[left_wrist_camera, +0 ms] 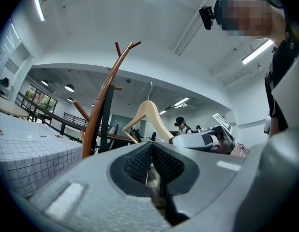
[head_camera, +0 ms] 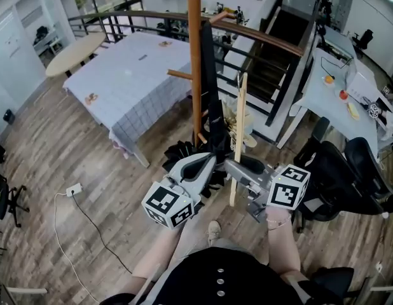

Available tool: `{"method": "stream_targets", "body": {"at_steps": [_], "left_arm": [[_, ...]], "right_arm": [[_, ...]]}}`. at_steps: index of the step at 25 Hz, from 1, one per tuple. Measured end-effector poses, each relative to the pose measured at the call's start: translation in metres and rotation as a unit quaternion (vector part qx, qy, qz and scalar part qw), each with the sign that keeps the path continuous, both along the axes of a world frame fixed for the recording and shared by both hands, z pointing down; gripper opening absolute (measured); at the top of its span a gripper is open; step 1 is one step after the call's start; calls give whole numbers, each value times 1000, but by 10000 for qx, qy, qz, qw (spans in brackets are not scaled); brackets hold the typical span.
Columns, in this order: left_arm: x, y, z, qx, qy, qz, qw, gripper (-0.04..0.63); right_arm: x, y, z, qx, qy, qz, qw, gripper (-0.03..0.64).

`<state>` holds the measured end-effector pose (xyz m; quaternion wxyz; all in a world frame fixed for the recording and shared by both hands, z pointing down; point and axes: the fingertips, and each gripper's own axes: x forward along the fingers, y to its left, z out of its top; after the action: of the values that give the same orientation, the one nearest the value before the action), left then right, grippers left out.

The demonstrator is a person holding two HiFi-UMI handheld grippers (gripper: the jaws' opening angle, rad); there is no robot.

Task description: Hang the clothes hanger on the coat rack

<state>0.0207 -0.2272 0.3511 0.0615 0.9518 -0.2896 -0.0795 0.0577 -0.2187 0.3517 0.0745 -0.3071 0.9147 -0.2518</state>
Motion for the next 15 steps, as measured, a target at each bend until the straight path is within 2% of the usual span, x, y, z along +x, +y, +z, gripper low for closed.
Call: {"method": "stream_targets", "body": {"at_steps": [15], "left_arm": [[33,-94,-17,299,-124,-429,9986,-2]], "right_arm": [[24,-87,-15,154,-24,-441,9989,135]]}}
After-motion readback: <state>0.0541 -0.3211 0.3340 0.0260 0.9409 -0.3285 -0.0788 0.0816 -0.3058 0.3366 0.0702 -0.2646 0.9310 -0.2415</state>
